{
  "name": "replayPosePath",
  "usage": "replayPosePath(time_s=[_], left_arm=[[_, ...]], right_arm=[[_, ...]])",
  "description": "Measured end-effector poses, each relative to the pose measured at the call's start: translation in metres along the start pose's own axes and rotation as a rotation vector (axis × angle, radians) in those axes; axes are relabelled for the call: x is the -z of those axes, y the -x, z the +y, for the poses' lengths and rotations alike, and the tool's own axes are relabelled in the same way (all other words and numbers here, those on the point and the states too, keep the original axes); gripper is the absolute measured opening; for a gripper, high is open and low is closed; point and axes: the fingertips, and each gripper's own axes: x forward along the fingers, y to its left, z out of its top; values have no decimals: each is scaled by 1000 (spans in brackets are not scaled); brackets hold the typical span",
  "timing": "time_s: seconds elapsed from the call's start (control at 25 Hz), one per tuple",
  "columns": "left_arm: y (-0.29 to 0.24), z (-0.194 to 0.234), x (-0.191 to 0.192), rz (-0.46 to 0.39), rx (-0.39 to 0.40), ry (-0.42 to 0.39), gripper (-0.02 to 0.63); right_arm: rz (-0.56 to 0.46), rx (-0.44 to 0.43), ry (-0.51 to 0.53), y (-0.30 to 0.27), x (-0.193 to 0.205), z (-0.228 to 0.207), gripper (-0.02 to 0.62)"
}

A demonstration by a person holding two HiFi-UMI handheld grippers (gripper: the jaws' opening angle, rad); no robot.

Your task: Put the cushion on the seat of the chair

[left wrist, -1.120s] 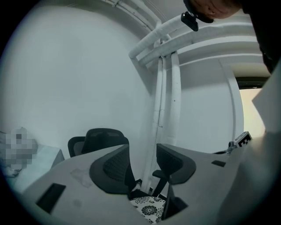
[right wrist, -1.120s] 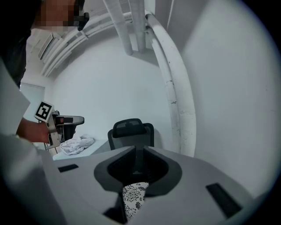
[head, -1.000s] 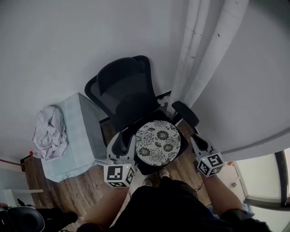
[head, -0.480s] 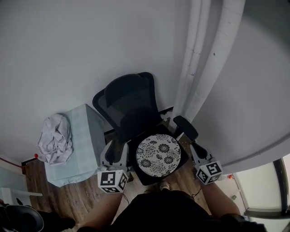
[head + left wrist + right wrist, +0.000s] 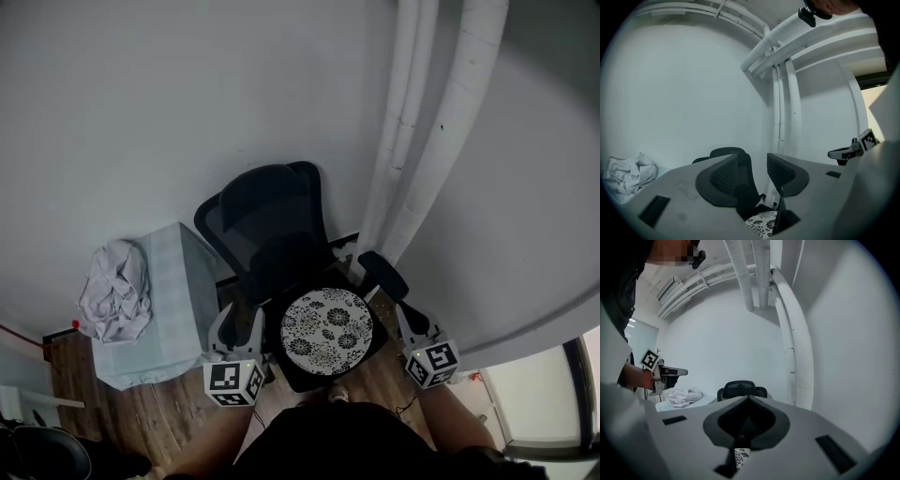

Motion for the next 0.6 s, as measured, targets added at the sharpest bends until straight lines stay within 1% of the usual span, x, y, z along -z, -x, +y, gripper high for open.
replayPosePath(time_s=[0.6], left_arm=[[-3,5,9,19,-14,-8,192]], right_arm=[[-33,-19,-7,-9,-15,6,25]])
